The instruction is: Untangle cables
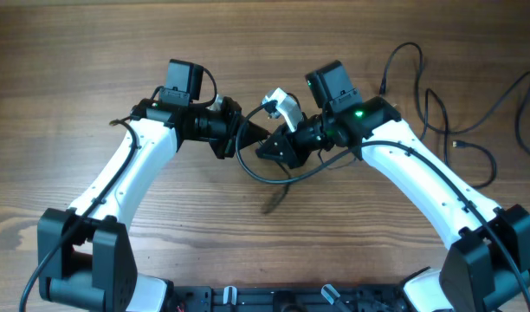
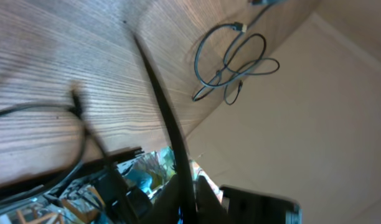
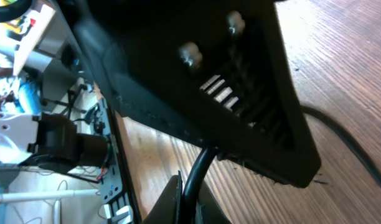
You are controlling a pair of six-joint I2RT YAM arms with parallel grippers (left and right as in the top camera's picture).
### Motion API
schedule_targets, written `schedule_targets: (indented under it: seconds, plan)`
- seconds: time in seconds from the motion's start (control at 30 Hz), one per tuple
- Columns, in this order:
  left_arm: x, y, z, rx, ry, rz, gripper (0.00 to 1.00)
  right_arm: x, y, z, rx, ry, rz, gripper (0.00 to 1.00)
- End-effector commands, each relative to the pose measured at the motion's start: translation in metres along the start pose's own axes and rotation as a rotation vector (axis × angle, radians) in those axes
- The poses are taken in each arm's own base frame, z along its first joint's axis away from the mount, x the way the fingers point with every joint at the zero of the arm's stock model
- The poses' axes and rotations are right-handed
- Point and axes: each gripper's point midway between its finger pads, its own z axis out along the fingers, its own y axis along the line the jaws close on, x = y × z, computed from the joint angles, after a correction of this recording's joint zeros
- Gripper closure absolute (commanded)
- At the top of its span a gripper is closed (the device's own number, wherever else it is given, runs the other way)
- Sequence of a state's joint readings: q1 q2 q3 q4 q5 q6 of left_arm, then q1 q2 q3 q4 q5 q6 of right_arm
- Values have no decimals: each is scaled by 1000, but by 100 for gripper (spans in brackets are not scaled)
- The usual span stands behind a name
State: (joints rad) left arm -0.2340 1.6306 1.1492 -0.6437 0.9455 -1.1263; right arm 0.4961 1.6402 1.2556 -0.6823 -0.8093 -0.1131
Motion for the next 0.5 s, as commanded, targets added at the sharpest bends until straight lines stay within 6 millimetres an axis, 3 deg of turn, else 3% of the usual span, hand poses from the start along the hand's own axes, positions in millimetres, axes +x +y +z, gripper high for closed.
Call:
schedule_targets:
  seconds: [0.0, 0.07, 0.17, 0.33, 0.47]
  plan:
    - [-1, -4, -3, 2, -25, 46, 60, -9, -28, -9, 105, -40, 115, 96]
    - [-9, -1, -3, -18, -69, 100, 28, -21, -29, -24, 129, -76, 109, 96]
    - [-16, 4, -4, -51, -112, 186, 0, -43, -38, -58, 241, -163, 127, 96]
    - [-31, 22, -8, -140, -203, 170, 0, -56, -53, -123, 469, -298, 124, 96]
    - [-43, 30, -12, -192, -275, 160, 0, -36, -87, -170, 775, -320, 246, 96]
